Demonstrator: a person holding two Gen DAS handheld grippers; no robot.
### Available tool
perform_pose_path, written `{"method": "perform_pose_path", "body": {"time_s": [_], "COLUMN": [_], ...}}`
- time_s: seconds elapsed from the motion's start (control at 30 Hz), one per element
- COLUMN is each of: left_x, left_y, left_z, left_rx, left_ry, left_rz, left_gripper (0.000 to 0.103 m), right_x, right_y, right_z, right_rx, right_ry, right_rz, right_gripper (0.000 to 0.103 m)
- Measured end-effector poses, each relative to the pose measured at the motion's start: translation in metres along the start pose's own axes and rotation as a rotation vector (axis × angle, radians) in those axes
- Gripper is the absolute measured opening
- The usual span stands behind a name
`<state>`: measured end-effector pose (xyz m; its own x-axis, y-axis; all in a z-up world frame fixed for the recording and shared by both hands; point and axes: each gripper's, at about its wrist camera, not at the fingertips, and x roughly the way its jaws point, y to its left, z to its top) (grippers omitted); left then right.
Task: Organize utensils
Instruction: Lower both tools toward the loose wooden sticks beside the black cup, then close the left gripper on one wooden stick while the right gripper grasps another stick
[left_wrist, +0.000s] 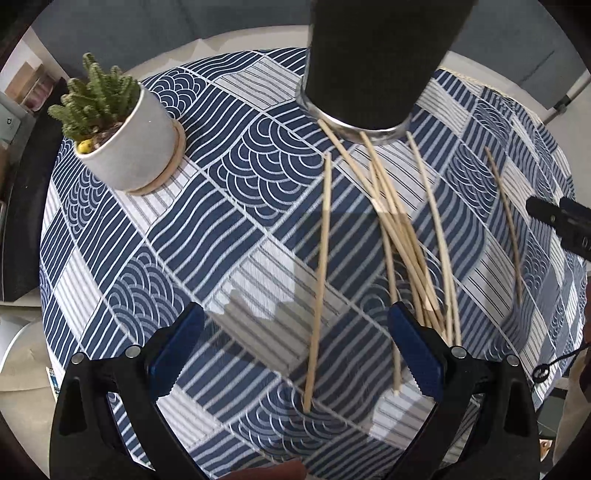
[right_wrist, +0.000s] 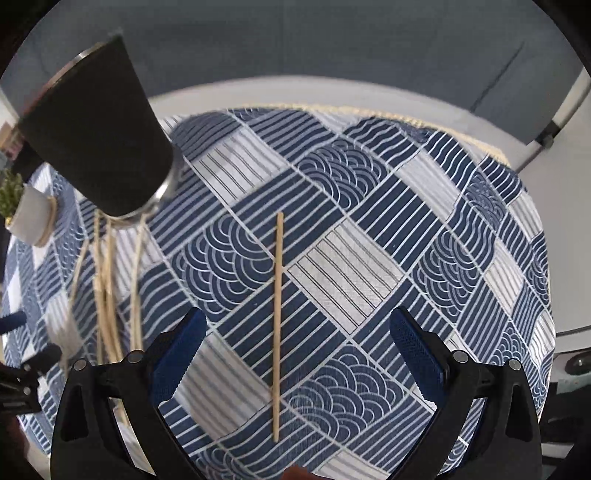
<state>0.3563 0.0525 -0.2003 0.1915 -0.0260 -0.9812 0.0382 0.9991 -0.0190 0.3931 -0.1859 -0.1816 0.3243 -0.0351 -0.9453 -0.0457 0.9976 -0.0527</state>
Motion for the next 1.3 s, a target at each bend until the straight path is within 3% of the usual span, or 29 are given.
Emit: {"method": "perform_pose_path", "body": {"time_s": [0.4,0.63,0.73,0.9,1.13,1.3], "left_x": [0.037,0.045,0.048,0.048,0.042,0.041], "left_y": [0.003,0.008,0.017,0.014,0.014,0.014], "left_z": [0.024,0.033,0.037,0.036,0.018,0.009], "left_rx": [0.027,0.02,0.043,0.071,0.084,0.05], "left_ry": [0.012,0.023,0.01,-0.039,-0.139,-0.164], "left_rz": [0.064,0.02,0.014,0.007,0.0,0.007], "left_gripper": [0.097,0.099,0.099,0.099,0.099,0.099], "right_x": [0.048,0.056,0.066,0.068,0.066,0.069], "right_y": [0.004,0.008,-0.01,-0.006,-0.007,-0.009], "right_z": [0.008,0.006,0.008,0.009,0.005,0.014], "right_rx": [-0.012,-0.023,0.04,-0.008,0.02,0.02], "right_ry": [0.106,0.113,0.151,0.131,0.107,0.167], "right_rz": [-0.024,-0.001,0.062,0.065,0.06,0.06], "right_gripper": [0.095,0.095,0.096,0.097,0.097,0.097]}}
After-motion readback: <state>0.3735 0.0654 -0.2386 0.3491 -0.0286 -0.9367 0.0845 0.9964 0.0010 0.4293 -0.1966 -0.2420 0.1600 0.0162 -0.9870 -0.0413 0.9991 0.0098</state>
